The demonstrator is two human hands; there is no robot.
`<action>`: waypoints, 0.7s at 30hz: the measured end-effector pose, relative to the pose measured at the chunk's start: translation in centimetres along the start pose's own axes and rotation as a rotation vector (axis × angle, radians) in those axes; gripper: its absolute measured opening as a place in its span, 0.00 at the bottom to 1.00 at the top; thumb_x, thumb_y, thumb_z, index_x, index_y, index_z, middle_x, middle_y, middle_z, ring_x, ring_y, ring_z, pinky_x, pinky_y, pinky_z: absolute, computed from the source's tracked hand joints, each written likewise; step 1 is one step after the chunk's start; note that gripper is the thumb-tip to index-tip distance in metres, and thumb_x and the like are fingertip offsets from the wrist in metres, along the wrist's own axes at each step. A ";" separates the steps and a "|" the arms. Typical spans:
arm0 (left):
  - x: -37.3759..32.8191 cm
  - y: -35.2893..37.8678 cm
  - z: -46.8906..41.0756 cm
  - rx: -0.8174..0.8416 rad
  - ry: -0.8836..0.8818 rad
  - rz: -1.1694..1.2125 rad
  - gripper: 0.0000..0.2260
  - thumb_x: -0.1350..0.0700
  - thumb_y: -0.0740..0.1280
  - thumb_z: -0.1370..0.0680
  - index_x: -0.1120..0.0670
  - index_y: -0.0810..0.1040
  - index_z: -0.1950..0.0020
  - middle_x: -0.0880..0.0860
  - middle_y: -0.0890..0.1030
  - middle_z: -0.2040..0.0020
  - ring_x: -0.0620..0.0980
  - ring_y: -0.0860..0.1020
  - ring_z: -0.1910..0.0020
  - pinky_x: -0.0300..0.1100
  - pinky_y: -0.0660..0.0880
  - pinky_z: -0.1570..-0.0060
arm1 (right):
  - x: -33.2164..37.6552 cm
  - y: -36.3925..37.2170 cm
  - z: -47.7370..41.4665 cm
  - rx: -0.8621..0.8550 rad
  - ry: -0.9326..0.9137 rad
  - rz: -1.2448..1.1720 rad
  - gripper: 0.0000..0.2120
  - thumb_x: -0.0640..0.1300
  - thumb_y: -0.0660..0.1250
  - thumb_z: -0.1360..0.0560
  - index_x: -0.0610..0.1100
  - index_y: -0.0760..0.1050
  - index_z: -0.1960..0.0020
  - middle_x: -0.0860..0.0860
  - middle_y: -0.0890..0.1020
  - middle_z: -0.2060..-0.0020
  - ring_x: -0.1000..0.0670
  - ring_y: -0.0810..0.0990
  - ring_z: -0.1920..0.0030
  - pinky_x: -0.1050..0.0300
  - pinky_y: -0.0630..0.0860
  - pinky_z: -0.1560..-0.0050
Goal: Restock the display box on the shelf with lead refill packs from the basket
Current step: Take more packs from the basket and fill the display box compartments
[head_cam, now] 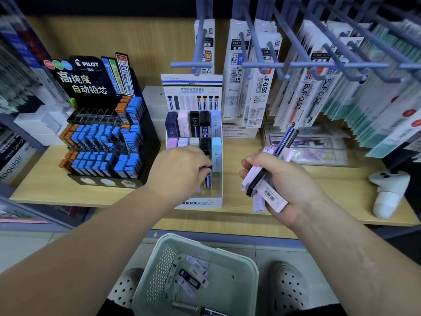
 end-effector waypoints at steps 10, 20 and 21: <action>-0.1 0.9 0.0 0.079 0.094 -0.115 0.05 0.55 0.70 0.27 0.52 0.86 0.58 0.48 0.81 0.61 0.53 0.81 0.65 0.47 0.77 0.71 | -0.1 0.3 0.0 0.016 -0.024 0.011 0.08 0.34 0.71 0.26 0.44 0.76 0.60 0.43 0.81 0.63 0.46 0.83 0.63 0.45 0.73 0.53; -1.0 -0.9 0.4 -0.038 -0.055 0.019 0.03 0.52 0.70 0.25 0.50 0.81 0.55 0.48 0.80 0.63 0.52 0.79 0.67 0.44 0.75 0.70 | -0.3 1.0 0.1 0.038 -0.015 -0.026 0.10 0.34 0.71 0.26 0.44 0.78 0.64 0.43 0.81 0.62 0.47 0.82 0.65 0.50 0.77 0.58; -0.7 -1.4 0.5 -0.038 -0.190 0.230 0.04 0.50 0.68 0.22 0.48 0.82 0.53 0.48 0.81 0.63 0.51 0.79 0.66 0.44 0.76 0.67 | -0.4 1.0 0.1 0.036 -0.021 -0.029 0.08 0.35 0.71 0.26 0.43 0.76 0.61 0.43 0.80 0.62 0.47 0.82 0.65 0.51 0.77 0.60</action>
Point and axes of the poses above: each hand's wrist, its own z-axis away from the middle knuckle, its own y-axis out of the palm, x = y × z, the point moved 10 cm from there along -z, towards the middle knuckle
